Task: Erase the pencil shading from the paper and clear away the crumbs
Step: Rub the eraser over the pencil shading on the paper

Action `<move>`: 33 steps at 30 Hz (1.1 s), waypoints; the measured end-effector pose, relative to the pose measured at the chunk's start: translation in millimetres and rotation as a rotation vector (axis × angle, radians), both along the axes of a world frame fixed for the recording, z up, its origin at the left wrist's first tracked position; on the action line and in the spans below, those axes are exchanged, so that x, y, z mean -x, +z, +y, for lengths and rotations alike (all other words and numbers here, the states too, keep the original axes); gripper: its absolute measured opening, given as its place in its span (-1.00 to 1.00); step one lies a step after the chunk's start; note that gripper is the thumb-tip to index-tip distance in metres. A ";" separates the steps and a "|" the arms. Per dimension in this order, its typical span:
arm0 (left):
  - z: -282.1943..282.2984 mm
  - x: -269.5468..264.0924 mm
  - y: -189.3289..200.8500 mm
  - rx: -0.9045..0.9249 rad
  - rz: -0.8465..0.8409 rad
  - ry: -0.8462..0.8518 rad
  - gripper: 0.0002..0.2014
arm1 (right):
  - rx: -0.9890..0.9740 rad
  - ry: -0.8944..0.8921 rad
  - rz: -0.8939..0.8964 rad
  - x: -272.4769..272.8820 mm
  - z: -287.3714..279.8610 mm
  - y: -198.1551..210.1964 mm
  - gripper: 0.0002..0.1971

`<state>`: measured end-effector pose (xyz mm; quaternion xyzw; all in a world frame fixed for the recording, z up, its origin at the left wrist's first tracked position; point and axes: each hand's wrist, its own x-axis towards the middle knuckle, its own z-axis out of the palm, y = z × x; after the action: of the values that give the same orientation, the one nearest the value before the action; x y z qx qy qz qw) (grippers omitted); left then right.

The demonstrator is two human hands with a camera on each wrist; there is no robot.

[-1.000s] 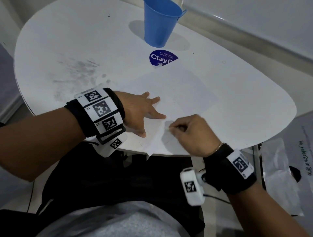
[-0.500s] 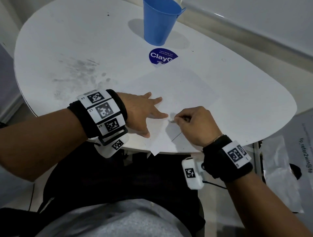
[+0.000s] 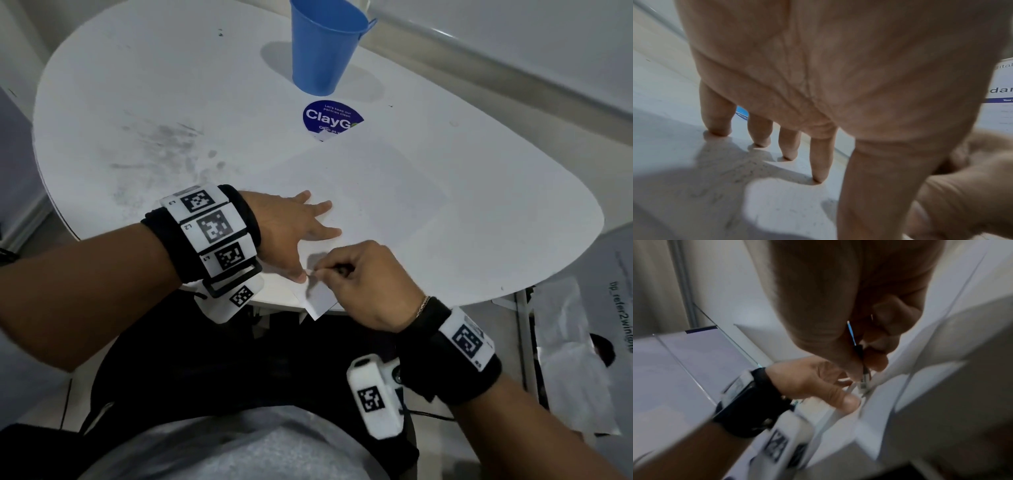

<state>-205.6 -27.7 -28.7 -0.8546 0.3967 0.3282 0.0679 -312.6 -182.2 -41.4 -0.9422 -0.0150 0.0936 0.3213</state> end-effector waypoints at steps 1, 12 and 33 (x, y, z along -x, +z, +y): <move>0.1 0.1 0.4 0.001 0.000 0.000 -0.08 | 0.012 -0.023 -0.015 -4.6 -4.6 -1.0 -0.88; 0.3 0.5 1.0 0.007 0.010 0.009 -0.09 | 0.075 -0.118 -0.079 -14.5 -17.1 -1.2 -0.88; 1.7 0.6 3.1 0.007 0.019 0.003 -0.11 | 0.140 -0.314 -0.218 -23.3 -64.7 9.8 -0.89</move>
<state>-206.2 -26.0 -25.6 -0.8522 0.3972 0.3351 0.0607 -289.3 -246.9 -31.6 -0.9576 0.1041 -0.0593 0.2620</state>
